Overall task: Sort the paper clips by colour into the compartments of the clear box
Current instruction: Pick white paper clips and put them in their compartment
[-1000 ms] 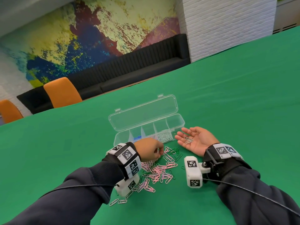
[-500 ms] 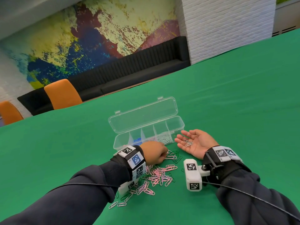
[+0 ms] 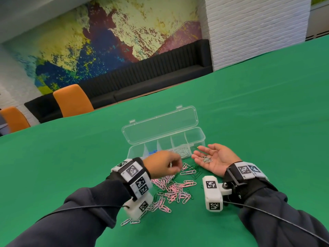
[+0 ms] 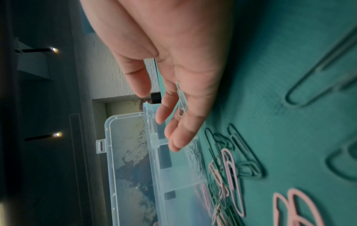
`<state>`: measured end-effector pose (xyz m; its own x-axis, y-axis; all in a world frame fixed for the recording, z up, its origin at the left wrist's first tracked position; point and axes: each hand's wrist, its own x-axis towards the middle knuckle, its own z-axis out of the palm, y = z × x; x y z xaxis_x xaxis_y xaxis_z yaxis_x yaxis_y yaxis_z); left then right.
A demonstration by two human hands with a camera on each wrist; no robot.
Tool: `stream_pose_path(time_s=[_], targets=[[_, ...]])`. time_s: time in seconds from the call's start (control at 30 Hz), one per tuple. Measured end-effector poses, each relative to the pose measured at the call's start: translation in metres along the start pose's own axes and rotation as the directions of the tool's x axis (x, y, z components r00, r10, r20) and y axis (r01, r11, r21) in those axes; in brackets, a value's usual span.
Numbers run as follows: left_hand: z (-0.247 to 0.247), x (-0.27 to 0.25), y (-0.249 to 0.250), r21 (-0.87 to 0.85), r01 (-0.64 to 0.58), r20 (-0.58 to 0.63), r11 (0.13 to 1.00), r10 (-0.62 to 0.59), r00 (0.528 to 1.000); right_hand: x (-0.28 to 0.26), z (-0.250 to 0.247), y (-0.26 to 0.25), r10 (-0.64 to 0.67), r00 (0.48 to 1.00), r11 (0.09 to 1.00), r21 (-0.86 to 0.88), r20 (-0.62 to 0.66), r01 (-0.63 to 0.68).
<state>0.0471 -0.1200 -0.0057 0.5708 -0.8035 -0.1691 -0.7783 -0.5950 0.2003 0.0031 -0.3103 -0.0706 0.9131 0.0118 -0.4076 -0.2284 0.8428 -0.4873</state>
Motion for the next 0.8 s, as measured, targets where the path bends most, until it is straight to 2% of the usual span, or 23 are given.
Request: stream_pose_path(time_s=[0.07, 0.13, 0.4, 0.53, 0.7, 0.8], targets=[[0.009, -0.014, -0.01, 0.079, -0.003, 0.149, 0.997, -0.009, 0.989, -0.002, 0.003, 0.002, -0.008, 1.0, 1.0, 0.008, 0.01, 0.008], [0.017, -0.025, -0.017, 0.104, 0.012, 0.179, 0.995, -0.03, 0.983, -0.005, 0.009, 0.006, -0.006, 0.999, 1.0, 0.015, 0.036, 0.005], [0.03, -0.034, -0.018, 0.182, 0.032, 0.117, 0.983, -0.054, 0.992, -0.011, 0.025, 0.02, 0.005, 0.993, 0.999, -0.039, 0.119, -0.001], [0.027, -0.027, -0.015, 0.242, 0.079, 0.105, 0.967, -0.107, 0.989, -0.007, 0.019, 0.02, -0.006, 0.997, 0.999, -0.044, 0.079, 0.009], [0.022, -0.018, -0.013, 0.145, 0.055, 0.016, 0.988, -0.058, 0.998, 0.0, 0.013, 0.018, -0.032, 0.999, 0.998, -0.045, 0.035, 0.033], [0.021, -0.008, -0.009, 0.173, 0.029, 0.041, 0.985, -0.036, 0.999, 0.002, 0.013, 0.018, -0.063, 0.998, 0.997, -0.033, -0.01, 0.063]])
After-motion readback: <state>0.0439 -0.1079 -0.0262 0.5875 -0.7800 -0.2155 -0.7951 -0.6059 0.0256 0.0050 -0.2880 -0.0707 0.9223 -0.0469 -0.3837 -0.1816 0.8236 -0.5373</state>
